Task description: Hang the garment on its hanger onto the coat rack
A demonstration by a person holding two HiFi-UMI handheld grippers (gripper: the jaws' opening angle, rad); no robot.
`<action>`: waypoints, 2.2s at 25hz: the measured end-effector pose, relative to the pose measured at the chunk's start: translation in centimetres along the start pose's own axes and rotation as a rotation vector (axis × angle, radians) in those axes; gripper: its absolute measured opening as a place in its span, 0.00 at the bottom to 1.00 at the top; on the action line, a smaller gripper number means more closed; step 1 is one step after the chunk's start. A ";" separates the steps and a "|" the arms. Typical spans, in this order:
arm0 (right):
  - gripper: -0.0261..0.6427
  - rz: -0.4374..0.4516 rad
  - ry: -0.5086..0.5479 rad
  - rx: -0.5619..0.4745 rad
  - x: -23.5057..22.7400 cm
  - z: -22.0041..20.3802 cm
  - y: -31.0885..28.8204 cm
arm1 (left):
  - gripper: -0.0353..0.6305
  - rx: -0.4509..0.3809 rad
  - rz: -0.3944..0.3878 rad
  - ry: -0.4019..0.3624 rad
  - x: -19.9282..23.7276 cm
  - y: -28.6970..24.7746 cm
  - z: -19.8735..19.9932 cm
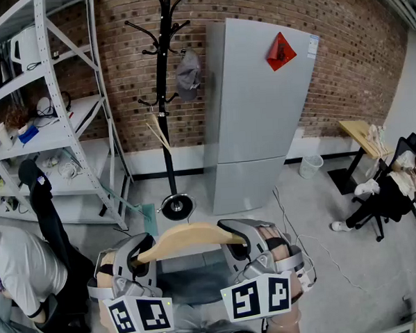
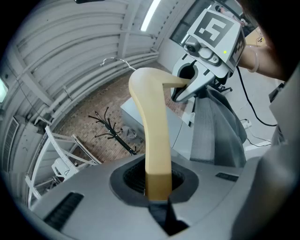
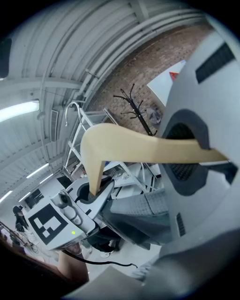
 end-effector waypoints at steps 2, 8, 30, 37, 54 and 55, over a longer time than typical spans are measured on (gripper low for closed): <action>0.08 0.003 0.000 -0.001 0.2 0.1 0.4 | 0.10 -0.001 0.002 0.001 -0.1 0.5 0.0; 0.08 0.006 0.000 -0.002 0.8 0.1 1.1 | 0.10 0.002 0.014 0.006 -0.7 1.4 -0.1; 0.08 0.035 0.029 0.002 -2.2 3.7 -12.7 | 0.10 0.033 0.011 0.010 7.4 -9.5 -5.6; 0.08 0.016 0.033 0.001 -4.6 5.5 -18.5 | 0.10 0.011 0.023 0.007 12.0 -14.3 -7.0; 0.08 -0.014 -0.003 0.017 -6.0 5.6 -27.1 | 0.10 -0.052 0.003 0.006 15.4 -22.4 -10.1; 0.08 -0.015 -0.006 0.014 -6.2 5.5 -27.6 | 0.10 -0.053 0.003 0.003 15.5 -22.9 -10.2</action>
Point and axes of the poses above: the fingertips, and each gripper's own axes: y backward along the fingers, x to its left, z out of its top, the point moved 4 cm from there along y, backward along the fingers, and after that the axes turned 3 degrees about x, right-handed, at the moved point
